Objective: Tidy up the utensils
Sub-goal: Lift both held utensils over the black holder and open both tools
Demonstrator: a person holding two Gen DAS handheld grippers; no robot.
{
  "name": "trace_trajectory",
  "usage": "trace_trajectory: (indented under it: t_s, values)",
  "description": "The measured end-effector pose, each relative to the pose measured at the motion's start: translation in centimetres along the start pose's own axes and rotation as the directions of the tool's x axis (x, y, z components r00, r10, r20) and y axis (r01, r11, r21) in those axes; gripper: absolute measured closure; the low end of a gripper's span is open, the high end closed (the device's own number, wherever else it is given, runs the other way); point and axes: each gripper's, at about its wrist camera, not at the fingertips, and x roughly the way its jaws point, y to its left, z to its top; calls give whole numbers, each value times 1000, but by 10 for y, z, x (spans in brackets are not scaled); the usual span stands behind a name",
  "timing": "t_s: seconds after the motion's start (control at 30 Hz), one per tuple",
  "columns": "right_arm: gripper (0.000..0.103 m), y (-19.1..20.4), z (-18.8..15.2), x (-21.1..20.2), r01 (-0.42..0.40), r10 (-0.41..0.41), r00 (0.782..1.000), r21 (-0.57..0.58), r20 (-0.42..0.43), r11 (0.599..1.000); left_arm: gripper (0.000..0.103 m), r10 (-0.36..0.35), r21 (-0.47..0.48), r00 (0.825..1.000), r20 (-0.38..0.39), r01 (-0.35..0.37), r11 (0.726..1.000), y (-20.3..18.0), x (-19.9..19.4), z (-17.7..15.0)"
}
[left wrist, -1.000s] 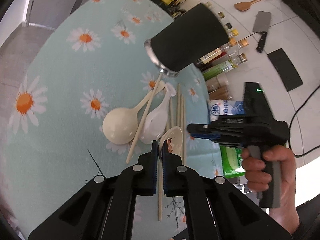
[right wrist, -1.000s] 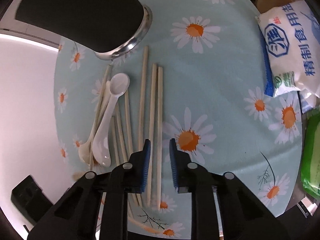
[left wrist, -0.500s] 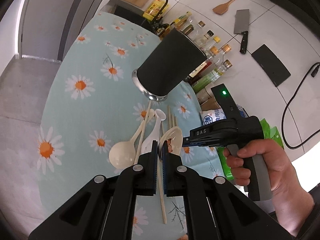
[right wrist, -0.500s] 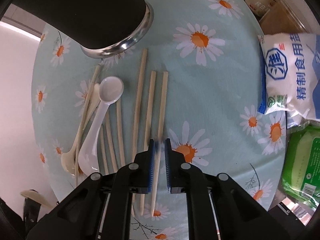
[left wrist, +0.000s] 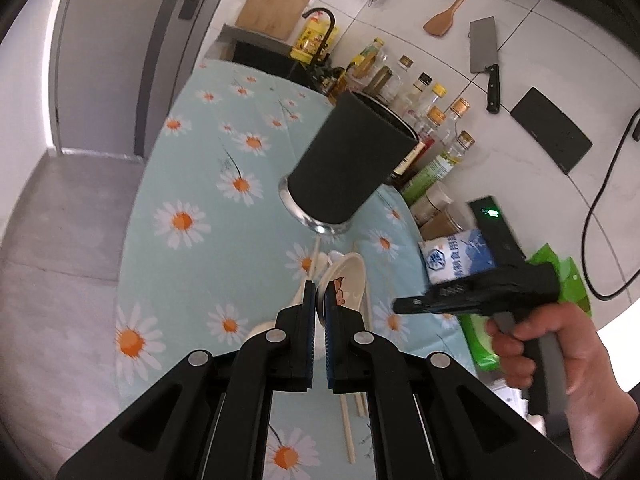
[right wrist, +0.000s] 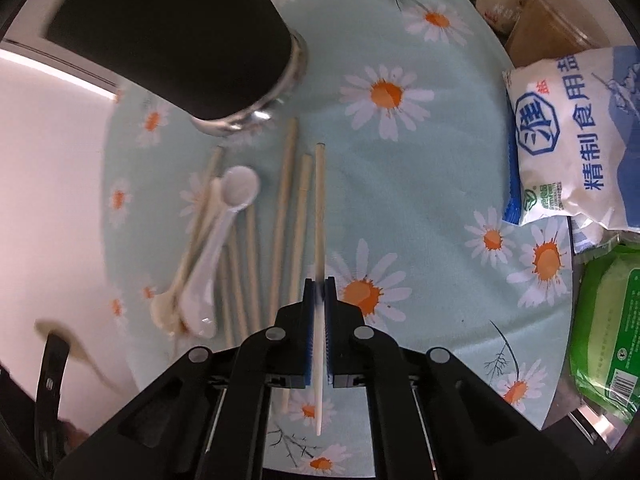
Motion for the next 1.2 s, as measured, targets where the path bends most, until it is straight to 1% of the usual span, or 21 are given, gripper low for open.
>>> trace_trajectory:
  t_s: [0.03,0.13,0.2,0.27,0.33,0.4,0.43,0.47,0.53,0.57,0.67,0.7,0.73,0.77,0.83,0.87,0.9,0.97,1.03,1.17,1.2]
  values:
    - [98,-1,-1,-3,-19,19,1000,-5,11,1000,100,12,8,1000,5,-12,1000,-2,0,2]
    - [97,4,-8,-23,-126,129,989,-56,65,990,100,44,24,999,16,-44,999,-7,-1,11]
    - [97,7,-13,-36,-152,162,983,-108,91,982,100,58,30,998,27,-59,998,-10,-3,16]
    - [97,18,-21,-49,-180,204,969,-164,140,970,100,75,39,996,42,-76,996,-16,-4,24]
    - [97,26,-27,-62,-223,264,948,-220,176,949,100,86,47,995,51,-88,995,-21,-6,28]
    - [97,28,-29,-73,-266,326,922,-268,210,926,100,97,66,993,68,-102,993,-28,-7,35]
    - [97,30,-29,-79,-275,349,907,-296,236,915,100,102,77,992,78,-108,991,-33,-9,38]
    - [97,31,-29,-83,-276,360,898,-314,254,909,100,105,91,990,92,-114,989,-38,-10,42]
    - [97,26,-28,-102,-264,388,864,-368,321,892,100,110,114,988,109,-122,986,-46,-12,49]
    - [97,25,-27,-110,-269,415,839,-393,352,879,100,113,133,986,125,-129,983,-51,-14,53]
    - [97,19,-19,-131,-260,455,782,-441,425,859,100,123,173,980,157,-150,973,-64,-15,65]
    - [97,20,-16,-136,-260,466,767,-450,441,854,100,124,182,978,166,-154,971,-67,-16,69]
    - [97,19,-12,-141,-261,482,745,-465,460,846,100,127,193,976,178,-162,968,-71,-17,73]
    - [97,18,-9,-146,-250,487,730,-476,480,843,100,130,203,973,189,-168,965,-74,-17,78]
    - [97,20,-3,-151,-238,498,706,-494,502,836,100,132,229,968,212,-181,956,-81,-16,88]
    - [97,20,2,-154,-232,507,688,-505,518,831,100,132,244,964,232,-189,951,-85,-16,94]
    - [97,20,5,-155,-225,507,681,-508,528,831,100,131,253,961,244,-194,948,-87,-15,98]
    - [97,23,17,-154,-212,512,657,-516,553,830,100,138,264,955,263,-208,942,-91,-13,109]
    - [97,22,22,-163,-207,512,639,-512,574,834,100,145,273,948,285,-225,935,-95,-10,121]
    - [97,27,36,-178,-189,528,581,-528,619,828,100,151,320,929,337,-264,910,-105,-6,141]
    - [97,28,40,-180,-187,531,570,-530,627,827,100,154,340,919,363,-284,897,-109,-4,149]
